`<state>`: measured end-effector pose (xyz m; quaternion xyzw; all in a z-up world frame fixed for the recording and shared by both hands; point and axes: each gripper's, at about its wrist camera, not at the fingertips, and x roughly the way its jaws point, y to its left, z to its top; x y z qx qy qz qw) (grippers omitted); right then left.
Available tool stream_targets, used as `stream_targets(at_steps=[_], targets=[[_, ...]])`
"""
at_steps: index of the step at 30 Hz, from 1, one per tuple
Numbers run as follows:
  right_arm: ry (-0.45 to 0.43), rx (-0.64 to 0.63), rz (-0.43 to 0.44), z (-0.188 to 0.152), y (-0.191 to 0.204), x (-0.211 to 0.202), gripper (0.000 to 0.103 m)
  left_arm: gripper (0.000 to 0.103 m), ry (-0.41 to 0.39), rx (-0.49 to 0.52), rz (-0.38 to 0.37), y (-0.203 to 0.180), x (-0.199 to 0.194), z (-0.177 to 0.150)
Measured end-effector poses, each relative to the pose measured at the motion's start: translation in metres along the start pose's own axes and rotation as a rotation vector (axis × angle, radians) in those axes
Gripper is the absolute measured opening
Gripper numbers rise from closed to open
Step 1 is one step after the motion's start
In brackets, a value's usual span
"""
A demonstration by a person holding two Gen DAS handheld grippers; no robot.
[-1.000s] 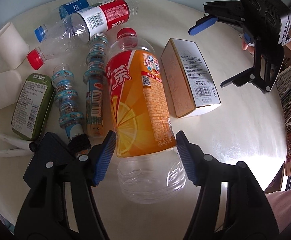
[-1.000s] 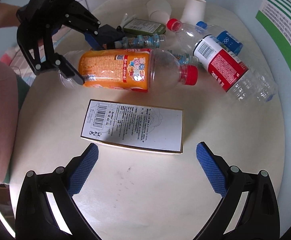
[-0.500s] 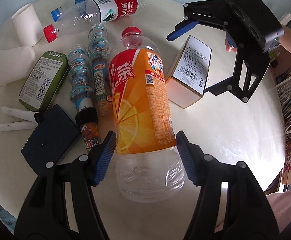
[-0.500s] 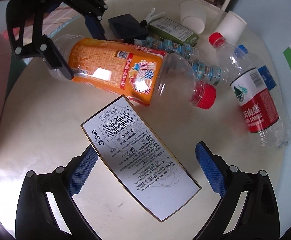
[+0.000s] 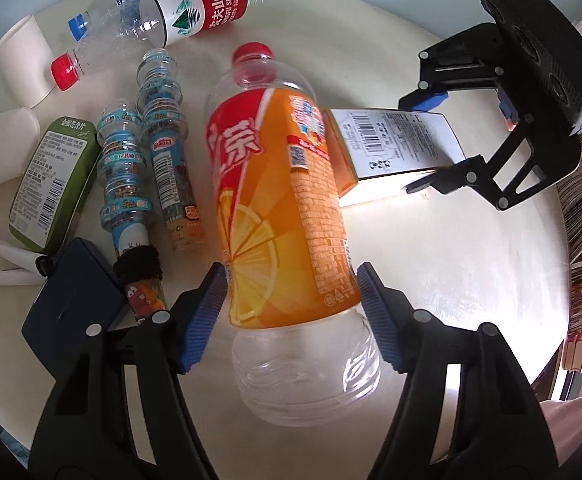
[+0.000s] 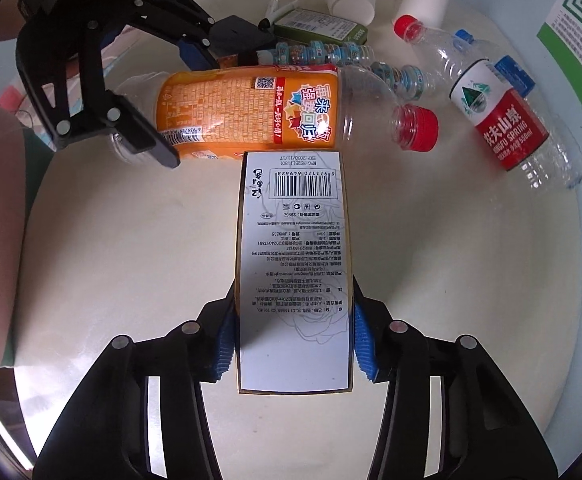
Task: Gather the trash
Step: 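Grasp the orange iced tea bottle with the left tool while the right tool grasps the white box, then carry the bottle and box with both tools over the teal wastebasket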
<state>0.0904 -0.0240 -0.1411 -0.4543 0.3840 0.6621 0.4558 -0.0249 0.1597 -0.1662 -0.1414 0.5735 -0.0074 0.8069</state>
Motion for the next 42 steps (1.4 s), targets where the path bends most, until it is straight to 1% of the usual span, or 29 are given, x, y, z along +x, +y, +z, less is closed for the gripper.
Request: stream_targets(at_steps=[3, 6, 11, 14, 15, 18, 20, 25, 26, 29, 32, 34, 35, 36, 37, 39, 42], targets=[[0.001, 0.067, 0.011, -0.017, 0.005, -0.008, 0.049, 0.062, 0.003, 0.023, -0.002, -0.004, 0.001, -0.004], [-0.015, 0.135, 0.03, -0.028, 0.009, -0.021, 0.049, 0.062, -0.012, 0.041, -0.015, -0.008, -0.005, -0.014], [-0.051, 0.198, -0.012, -0.041, 0.019, -0.049, 0.049, 0.061, -0.049, 0.038, -0.025, -0.014, -0.027, -0.026], [-0.058, 0.219, -0.037, -0.051, 0.02, -0.068, 0.049, 0.06, -0.059, 0.033, -0.022, -0.012, -0.034, -0.035], [-0.062, 0.226, -0.046, -0.053, 0.032, -0.07, 0.049, 0.06, -0.059, 0.035, -0.017, -0.015, -0.039, -0.035], [-0.067, 0.232, -0.055, -0.048, 0.034, -0.074, 0.049, 0.06, -0.052, 0.039, 0.0, -0.016, -0.034, -0.049], [-0.068, 0.232, -0.055, -0.045, 0.037, -0.07, 0.049, 0.06, -0.047, 0.04, 0.014, -0.014, -0.029, -0.056], [-0.055, 0.239, -0.05, -0.047, 0.057, -0.062, 0.049, 0.06, 0.004, 0.054, 0.056, -0.014, -0.011, -0.067], [-0.054, 0.245, -0.049, -0.048, 0.06, -0.061, 0.049, 0.06, 0.015, 0.06, 0.076, -0.014, -0.009, -0.063], [-0.055, 0.264, -0.049, -0.049, 0.067, -0.057, 0.049, 0.068, 0.017, 0.08, 0.114, -0.019, -0.003, -0.06], [-0.063, 0.279, -0.055, -0.049, 0.072, -0.058, 0.049, 0.069, 0.017, 0.06, 0.113, -0.02, 0.01, -0.04], [-0.07, 0.288, -0.064, -0.05, 0.074, -0.06, 0.049, 0.069, 0.036, 0.05, 0.129, -0.022, 0.022, -0.03], [-0.073, 0.293, -0.068, -0.051, 0.075, -0.062, 0.049, 0.067, 0.053, 0.045, 0.124, -0.021, 0.029, -0.025], [-0.078, 0.299, -0.07, -0.052, 0.076, -0.063, 0.049, 0.06, 0.065, 0.046, 0.118, -0.021, 0.034, -0.022], [-0.083, 0.302, -0.075, -0.053, 0.077, -0.065, 0.049, 0.059, 0.062, 0.062, 0.124, -0.023, 0.036, -0.02], [-0.087, 0.312, -0.084, -0.056, 0.077, -0.069, 0.049, 0.058, 0.063, 0.08, 0.102, -0.028, 0.037, -0.019], [-0.097, 0.329, -0.094, -0.059, 0.078, -0.075, 0.049, 0.058, 0.04, 0.098, 0.089, -0.036, 0.024, -0.025]])
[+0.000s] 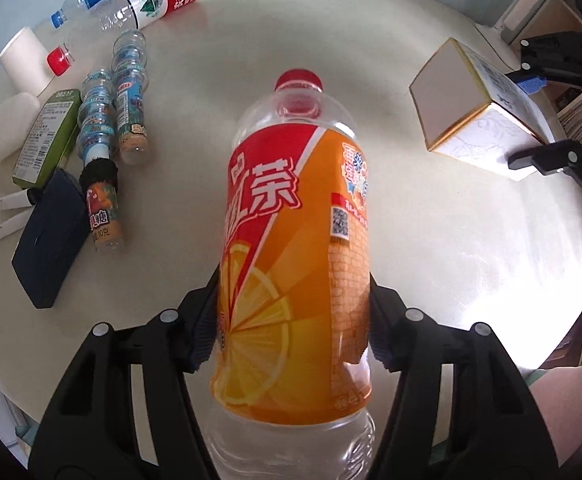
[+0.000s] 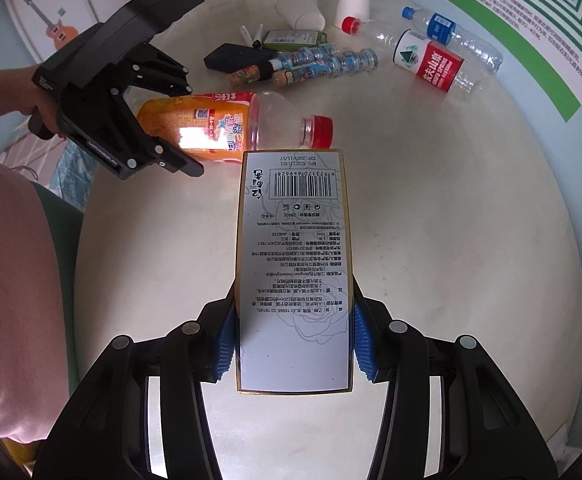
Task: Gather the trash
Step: 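Carry the bottle and box with both tools over the teal wastebasket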
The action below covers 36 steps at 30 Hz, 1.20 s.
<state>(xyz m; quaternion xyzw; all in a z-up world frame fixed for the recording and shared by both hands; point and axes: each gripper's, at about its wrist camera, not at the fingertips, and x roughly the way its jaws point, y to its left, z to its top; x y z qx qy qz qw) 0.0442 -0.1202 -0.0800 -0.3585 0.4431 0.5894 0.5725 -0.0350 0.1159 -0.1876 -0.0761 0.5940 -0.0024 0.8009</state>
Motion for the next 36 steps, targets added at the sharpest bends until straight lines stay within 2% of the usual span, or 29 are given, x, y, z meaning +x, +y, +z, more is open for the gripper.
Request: stream_targets(at_steps=[3, 9, 13, 20, 24, 31, 36], targets=[[-0.013, 0.005, -0.008, -0.001, 0.0, -0.007, 0.049, 0.058, -0.041, -0.011, 0.0, -0.009, -0.033, -0.015], [-0.028, -0.03, -0.003, 0.007, 0.007, -0.015, 0.049, 0.058, -0.105, -0.052, 0.032, 0.004, -0.076, -0.035], [-0.041, -0.078, 0.015, 0.022, 0.018, -0.014, 0.049, 0.058, -0.135, -0.114, 0.063, 0.016, -0.103, -0.053], [-0.091, -0.232, 0.096, 0.071, 0.059, -0.005, 0.049, 0.058, -0.149, -0.305, 0.156, 0.042, -0.151, -0.136], [-0.088, -0.315, 0.122, 0.105, 0.09, 0.005, 0.049, 0.058, -0.155, -0.384, 0.198, 0.063, -0.168, -0.186], [-0.09, -0.399, 0.167, 0.179, 0.156, 0.033, 0.049, 0.058, -0.171, -0.533, 0.214, 0.126, -0.184, -0.274], [-0.067, -0.469, 0.232, 0.247, 0.227, 0.074, 0.049, 0.058, -0.157, -0.637, 0.228, 0.182, -0.188, -0.34]])
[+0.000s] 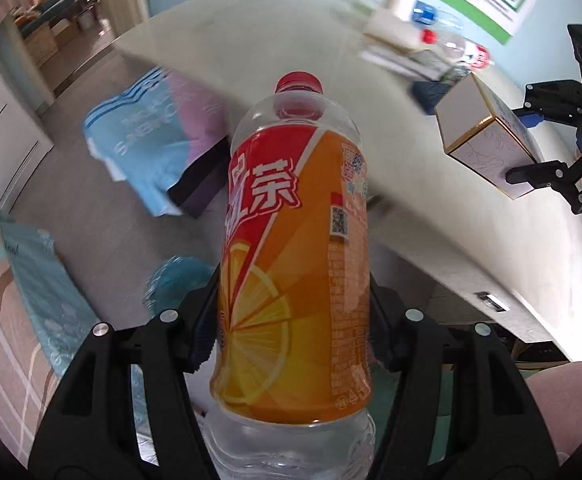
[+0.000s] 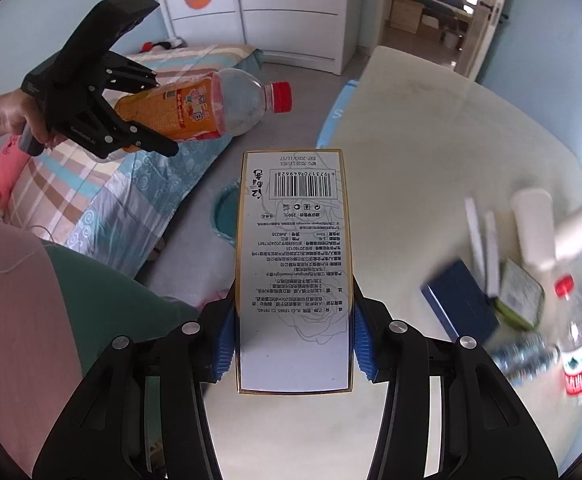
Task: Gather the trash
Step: 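Carry the bottle and box with both tools over the teal wastebasket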
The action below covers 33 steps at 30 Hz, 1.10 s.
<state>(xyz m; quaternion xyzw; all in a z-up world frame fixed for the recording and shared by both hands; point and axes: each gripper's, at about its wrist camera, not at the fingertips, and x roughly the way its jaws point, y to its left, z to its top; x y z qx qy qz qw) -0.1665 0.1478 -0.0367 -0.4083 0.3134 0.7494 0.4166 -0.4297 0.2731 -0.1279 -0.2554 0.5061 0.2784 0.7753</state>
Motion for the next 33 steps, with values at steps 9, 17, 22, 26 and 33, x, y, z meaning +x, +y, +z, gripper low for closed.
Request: stream_targets(at_steps=[9, 17, 22, 26, 33], targets=[[0.024, -0.063, 0.126, 0.142, 0.048, 0.122, 0.049, 0.058, 0.084, -0.164, 0.05, 0.137, 0.023, -0.039], [0.124, -0.016, 0.15, 0.196, 0.076, 0.23, 0.049, 0.058, 0.142, -0.263, 0.079, 0.211, 0.052, -0.071], [0.217, 0.031, 0.157, 0.203, 0.083, 0.297, 0.049, 0.058, 0.187, -0.312, 0.046, 0.234, 0.092, -0.088], [0.282, 0.039, 0.153, 0.195, 0.084, 0.343, 0.049, 0.058, 0.236, -0.312, 0.025, 0.249, 0.137, -0.102], [0.345, 0.055, 0.147, 0.179, 0.082, 0.404, 0.049, 0.058, 0.321, -0.296, -0.004, 0.258, 0.207, -0.122]])
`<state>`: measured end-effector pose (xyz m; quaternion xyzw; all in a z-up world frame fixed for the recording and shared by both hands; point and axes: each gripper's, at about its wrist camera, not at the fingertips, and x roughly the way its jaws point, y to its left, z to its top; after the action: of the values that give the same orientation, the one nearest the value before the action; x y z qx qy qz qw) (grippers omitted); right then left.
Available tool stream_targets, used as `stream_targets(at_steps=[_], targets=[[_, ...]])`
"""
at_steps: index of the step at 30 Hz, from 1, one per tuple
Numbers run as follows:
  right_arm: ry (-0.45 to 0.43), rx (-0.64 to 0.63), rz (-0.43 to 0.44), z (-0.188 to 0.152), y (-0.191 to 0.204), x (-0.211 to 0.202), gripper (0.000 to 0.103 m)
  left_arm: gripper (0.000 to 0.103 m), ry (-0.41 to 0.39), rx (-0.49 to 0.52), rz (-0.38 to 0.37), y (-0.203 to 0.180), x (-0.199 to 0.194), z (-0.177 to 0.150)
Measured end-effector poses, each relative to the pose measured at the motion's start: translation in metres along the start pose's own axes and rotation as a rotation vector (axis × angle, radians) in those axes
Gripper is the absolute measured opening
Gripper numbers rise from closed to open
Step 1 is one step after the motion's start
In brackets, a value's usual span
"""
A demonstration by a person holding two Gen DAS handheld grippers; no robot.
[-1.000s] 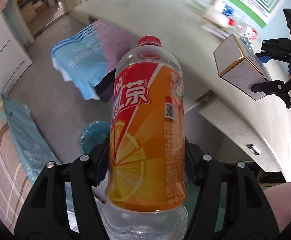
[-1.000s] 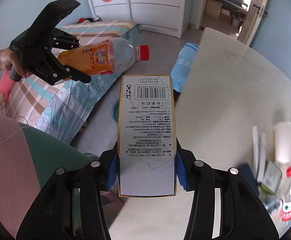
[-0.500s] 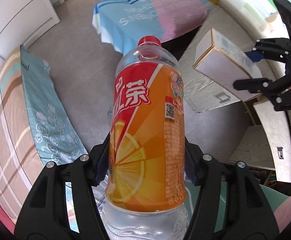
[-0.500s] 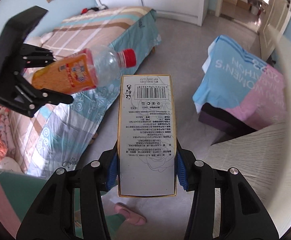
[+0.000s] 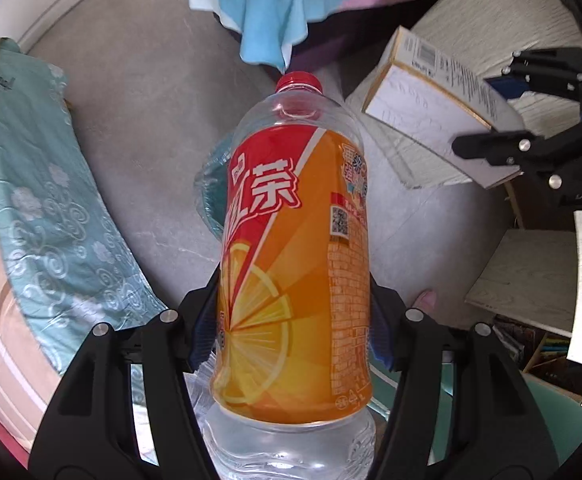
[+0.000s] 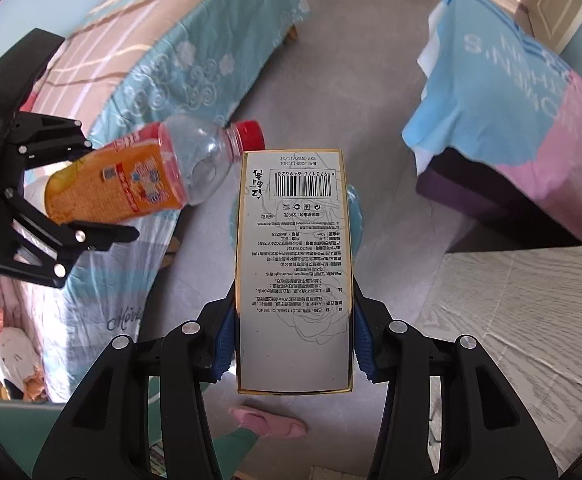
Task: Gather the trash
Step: 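Carry the bottle and box with both tools over the teal wastebasket, then open both tools to drop the bottle and box into the wastebasket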
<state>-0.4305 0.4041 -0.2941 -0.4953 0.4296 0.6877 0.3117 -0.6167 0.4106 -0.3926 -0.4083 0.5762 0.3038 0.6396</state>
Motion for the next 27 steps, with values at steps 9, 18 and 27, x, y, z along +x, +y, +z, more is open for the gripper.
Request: stream_targets(at_steps=[9, 18, 27], targets=[[0.065, 0.053, 0.017, -0.005, -0.021, 0.064, 0.049, 0.058, 0.071, 0.011, -0.003, 0.002, 0.059, 0.016], [0.075, 0.083, 0.045, -0.002, -0.023, 0.088, 0.049, 0.059, 0.09, 0.015, -0.001, 0.0, 0.069, 0.016], [0.085, 0.077, 0.033, 0.006, -0.017, 0.096, 0.05, 0.059, 0.093, -0.01, 0.02, 0.004, 0.073, 0.012]])
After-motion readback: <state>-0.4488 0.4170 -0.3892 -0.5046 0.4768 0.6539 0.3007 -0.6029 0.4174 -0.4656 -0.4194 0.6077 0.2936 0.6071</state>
